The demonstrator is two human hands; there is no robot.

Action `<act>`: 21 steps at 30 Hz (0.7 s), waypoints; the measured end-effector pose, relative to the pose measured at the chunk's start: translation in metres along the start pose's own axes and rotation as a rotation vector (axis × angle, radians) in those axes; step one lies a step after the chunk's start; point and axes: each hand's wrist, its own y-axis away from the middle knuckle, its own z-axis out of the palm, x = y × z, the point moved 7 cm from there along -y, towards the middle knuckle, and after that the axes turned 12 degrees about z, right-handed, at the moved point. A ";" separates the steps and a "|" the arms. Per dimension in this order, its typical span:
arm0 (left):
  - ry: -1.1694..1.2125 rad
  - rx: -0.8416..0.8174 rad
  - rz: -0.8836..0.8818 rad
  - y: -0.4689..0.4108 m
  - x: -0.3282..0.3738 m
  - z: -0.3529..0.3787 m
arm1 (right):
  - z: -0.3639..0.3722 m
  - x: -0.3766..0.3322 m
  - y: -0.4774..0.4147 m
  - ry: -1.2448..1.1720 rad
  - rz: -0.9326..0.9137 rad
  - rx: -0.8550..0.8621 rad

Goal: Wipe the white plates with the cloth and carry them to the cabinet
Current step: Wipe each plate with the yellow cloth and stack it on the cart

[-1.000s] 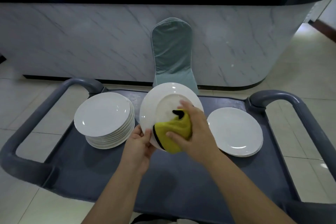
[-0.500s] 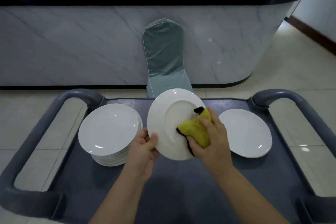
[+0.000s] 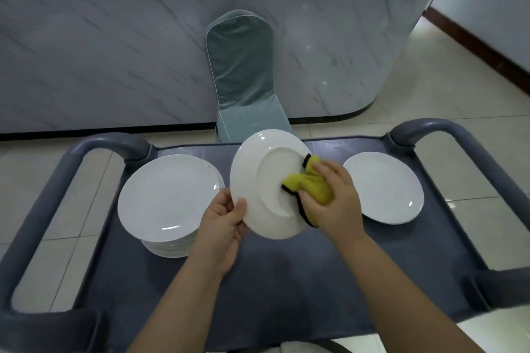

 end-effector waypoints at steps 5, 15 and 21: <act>0.088 -0.022 -0.016 0.000 0.004 -0.003 | 0.043 -0.067 0.010 -0.010 -0.193 -0.208; 0.080 -0.060 -0.018 0.003 0.005 0.000 | 0.015 -0.054 -0.004 0.045 -0.056 -0.085; 0.129 -0.038 -0.019 0.002 0.011 -0.009 | 0.033 -0.065 0.042 0.083 -0.350 -0.091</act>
